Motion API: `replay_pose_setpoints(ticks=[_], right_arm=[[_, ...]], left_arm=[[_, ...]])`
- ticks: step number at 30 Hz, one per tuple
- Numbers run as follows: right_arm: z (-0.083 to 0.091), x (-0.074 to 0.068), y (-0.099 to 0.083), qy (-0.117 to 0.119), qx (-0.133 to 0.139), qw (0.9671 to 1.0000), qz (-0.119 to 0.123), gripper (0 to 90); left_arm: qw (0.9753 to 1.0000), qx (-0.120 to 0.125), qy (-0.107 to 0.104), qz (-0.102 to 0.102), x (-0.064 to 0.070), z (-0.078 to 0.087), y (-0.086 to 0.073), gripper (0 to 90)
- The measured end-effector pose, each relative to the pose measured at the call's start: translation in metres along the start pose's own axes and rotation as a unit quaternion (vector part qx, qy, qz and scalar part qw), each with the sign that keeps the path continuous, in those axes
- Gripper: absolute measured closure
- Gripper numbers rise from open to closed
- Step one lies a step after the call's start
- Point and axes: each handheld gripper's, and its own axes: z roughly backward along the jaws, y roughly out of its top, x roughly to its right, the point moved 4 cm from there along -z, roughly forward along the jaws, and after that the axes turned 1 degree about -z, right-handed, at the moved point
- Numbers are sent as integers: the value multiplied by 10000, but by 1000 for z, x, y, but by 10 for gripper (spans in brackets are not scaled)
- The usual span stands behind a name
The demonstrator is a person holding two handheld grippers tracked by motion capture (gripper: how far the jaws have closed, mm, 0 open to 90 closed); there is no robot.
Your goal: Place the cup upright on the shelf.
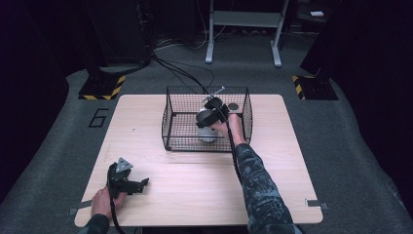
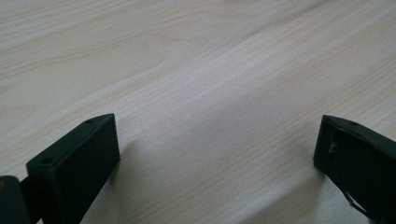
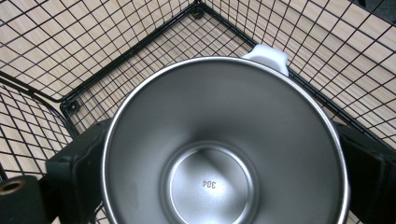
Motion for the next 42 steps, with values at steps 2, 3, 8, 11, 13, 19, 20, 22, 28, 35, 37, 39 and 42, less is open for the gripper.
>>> replay_pose_setpoints(ticks=[2, 3, 8, 11, 13, 19, 20, 22, 28, 35, 37, 39, 42], right_arm=[[0, 0, 0, -48, -23, 10000, 46, 55], [0, 0, 0, -70, -30, 9999, 91, 55], [1, -2, -3, -95, -83, 9999, -7, 55], [1, 0, -5, -87, -51, 9999, 108, 54], [2, 1, -6, -84, -84, 9999, 103, 54], [2, 1, -7, -121, -205, 9996, 127, 53], [2, 1, -7, -121, -205, 9996, 127, 53], [2, -2, -6, -156, -288, 9994, 123, 51], [2, -2, -6, -174, -252, 9995, 110, 47], [9, -4, -5, -128, -160, 9998, -49, 0], [12, -5, -4, -127, -138, 9998, -99, 0], [16, -5, -4, -128, -89, 9998, -129, 0], [22, -7, -5, -84, -47, 9998, -196, 0]], left_arm=[[10000, 1, 1, 2, 0, 0, 0, 2], [10000, -1, 0, 2, 0, 0, 0, 2], [10000, -14, -9, 9, 0, 0, 0, 2], [10000, -1, -4, 4, 0, 0, 0, 2], [10000, -2, -1, 1, 0, 0, 0, 2], [10000, -2, -3, 1, 0, 0, 0, 2], [10000, -2, -3, 1, 0, 0, 0, 2], [10000, -2, -3, 5, 0, 0, 0, 2], [10000, -2, -4, 3, 0, 0, 0, 2], [10000, -2, -1, -1, 0, 0, 0, 2], [10000, -24, -26, -2, 0, 0, 0, 2], [10000, -17, -33, 17, 0, 0, 0, 2], [10000, -38, -31, 9, 0, 1, 0, 1]])
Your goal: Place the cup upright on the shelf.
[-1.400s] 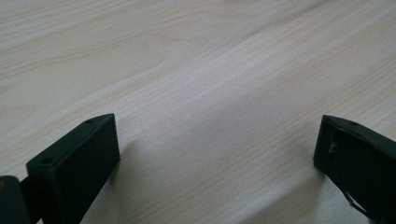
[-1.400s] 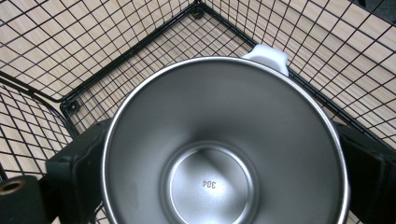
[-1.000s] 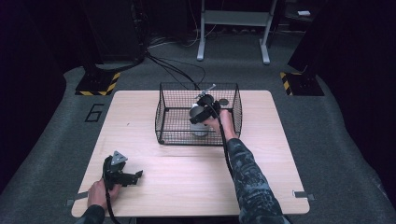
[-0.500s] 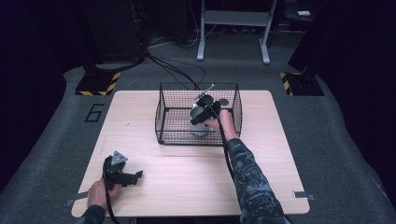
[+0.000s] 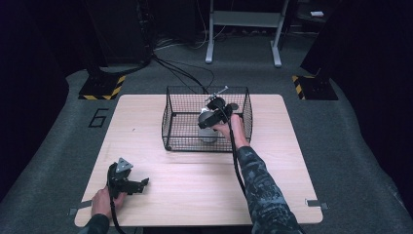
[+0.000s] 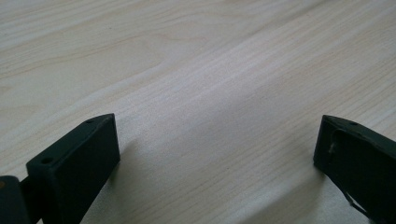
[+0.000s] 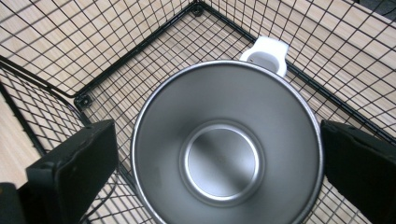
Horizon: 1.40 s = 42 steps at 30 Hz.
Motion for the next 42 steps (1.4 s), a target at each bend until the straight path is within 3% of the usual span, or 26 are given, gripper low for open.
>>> replay_pose_setpoints(ticks=[2, 5, 13, 21, 33, 37, 42], right_arm=[[1, 0, 0, -23, 19, 10000, 8, 0], [15, -1, 1, -76, 259, 9996, 44, 0], [51, -9, 1, -81, 580, 9982, 94, 0], [85, -25, -19, 4, 722, 9972, 178, 0], [131, -44, -67, 12, 1051, 9939, 344, 0], [148, -42, -93, -105, 1136, 9930, 295, 0], [158, -35, -136, -263, 1093, 9935, 182, 0]], left_arm=[[10000, 47, 26, 22, 0, -1, 0, 2], [10000, 53, 22, 54, 0, -1, 0, 2], [9999, 86, 33, 67, 0, -1, 1, 2], [10000, 54, 37, -2, -1, -1, 1, 2], [10000, 19, 22, 1, 0, 0, 1, 2], [10000, 36, 33, -8, -1, 0, 1, 2], [10000, 37, 36, -3, 0, 0, 1, 3]])
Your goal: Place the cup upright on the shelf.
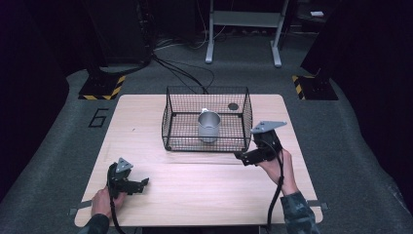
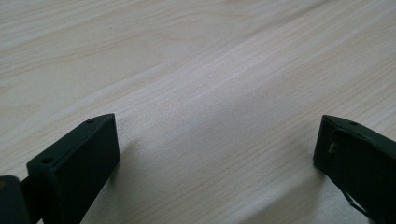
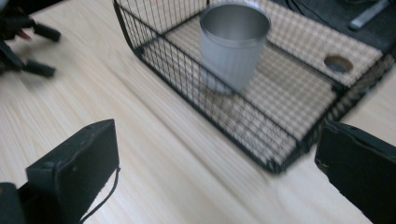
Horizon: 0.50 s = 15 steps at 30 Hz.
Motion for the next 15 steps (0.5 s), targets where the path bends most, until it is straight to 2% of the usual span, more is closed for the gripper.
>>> replay_pose_setpoints(ticks=[1, 3, 4, 6, 7, 9, 10, 12, 15], right_arm=[[2, 3, -9, -59, 2, 10000, 13, 0], [6, 7, -27, -122, -69, 9998, -126, 0], [9, 12, -45, -235, -62, 9995, -198, 0], [9, 14, -52, -254, -99, 9993, -260, 0], [11, 21, -72, -317, -142, 9986, -387, 0], [11, 26, -88, -418, -220, 9975, -518, 0], [11, 30, -98, -485, -209, 9967, -616, 0], [8, 41, -121, -821, -280, 9933, -770, 0], [5, 52, -148, -1011, -342, 9887, -1049, 0]], left_arm=[[10000, 4, -1, 2, 0, 0, 0, 3], [10000, 1, -1, -2, 0, 0, 0, 3], [10000, -3, -3, 6, 0, 0, 0, 3], [10000, -4, -4, 6, 0, 0, 0, 3], [10000, 24, 2, 23, 0, 0, 0, 3], [10000, 28, 5, 22, 0, 0, 0, 3], [10000, 28, 5, 22, 0, 0, 0, 3], [10000, -14, -11, 10, 0, 0, 0, 3], [10000, -4, -3, 7, 0, 0, 0, 3]])
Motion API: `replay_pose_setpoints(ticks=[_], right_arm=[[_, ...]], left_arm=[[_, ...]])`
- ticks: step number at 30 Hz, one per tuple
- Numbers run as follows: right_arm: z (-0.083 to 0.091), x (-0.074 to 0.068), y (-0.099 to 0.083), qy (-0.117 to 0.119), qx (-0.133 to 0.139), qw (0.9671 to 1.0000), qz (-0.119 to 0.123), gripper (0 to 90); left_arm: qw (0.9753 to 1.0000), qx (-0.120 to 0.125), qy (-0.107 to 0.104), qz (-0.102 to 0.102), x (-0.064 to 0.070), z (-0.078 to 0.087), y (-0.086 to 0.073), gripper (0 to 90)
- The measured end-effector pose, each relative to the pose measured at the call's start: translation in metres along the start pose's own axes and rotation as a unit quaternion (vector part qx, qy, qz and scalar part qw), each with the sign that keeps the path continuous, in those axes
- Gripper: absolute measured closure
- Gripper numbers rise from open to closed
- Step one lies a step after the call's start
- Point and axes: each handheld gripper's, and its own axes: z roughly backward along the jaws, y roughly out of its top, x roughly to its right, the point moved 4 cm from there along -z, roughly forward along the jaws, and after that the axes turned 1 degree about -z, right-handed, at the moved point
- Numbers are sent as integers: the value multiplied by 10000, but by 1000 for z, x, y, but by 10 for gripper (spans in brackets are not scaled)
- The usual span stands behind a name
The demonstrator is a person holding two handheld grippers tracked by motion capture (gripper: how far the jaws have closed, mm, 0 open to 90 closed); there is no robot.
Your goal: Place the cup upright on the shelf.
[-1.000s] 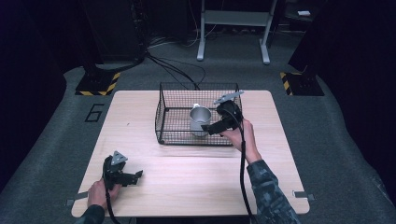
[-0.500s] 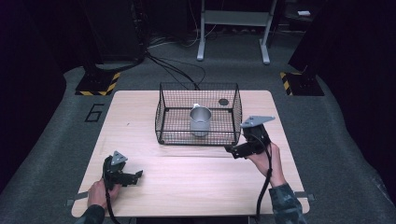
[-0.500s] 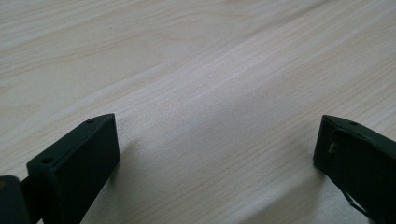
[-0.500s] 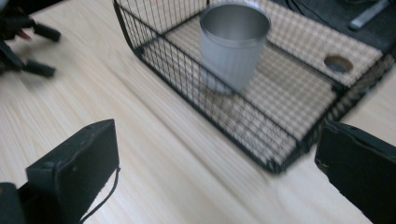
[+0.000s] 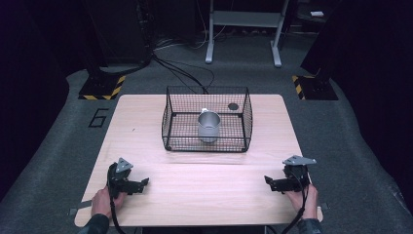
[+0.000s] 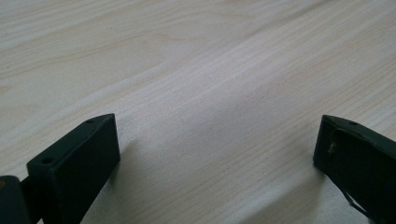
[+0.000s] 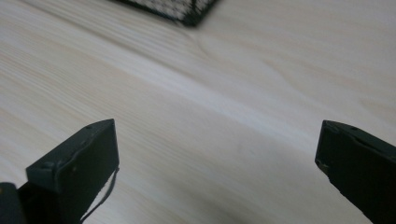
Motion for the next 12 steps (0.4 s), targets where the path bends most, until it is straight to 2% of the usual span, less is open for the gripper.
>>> replay_pose_setpoints(ticks=[4, 6, 8, 11, 12], right_arm=[[-12, 14, -27, -167, -75, 9998, -107, 0], [-16, 17, -35, -170, -25, 9996, -230, 0], [-19, 20, -41, -277, 82, 9993, -238, 0], [-23, 22, -46, -377, 49, 9987, -349, 0], [-24, 22, -45, -404, 62, 9987, -308, 0]], left_arm=[[10000, 16, -5, 14, 0, 0, 0, 3], [10000, 9, -8, 14, 0, 0, 0, 3], [10000, -4, -1, -6, 0, 0, 0, 3], [10000, -12, -10, 6, 0, 0, 0, 3], [10000, -36, -26, 0, 0, 1, 0, 3]])
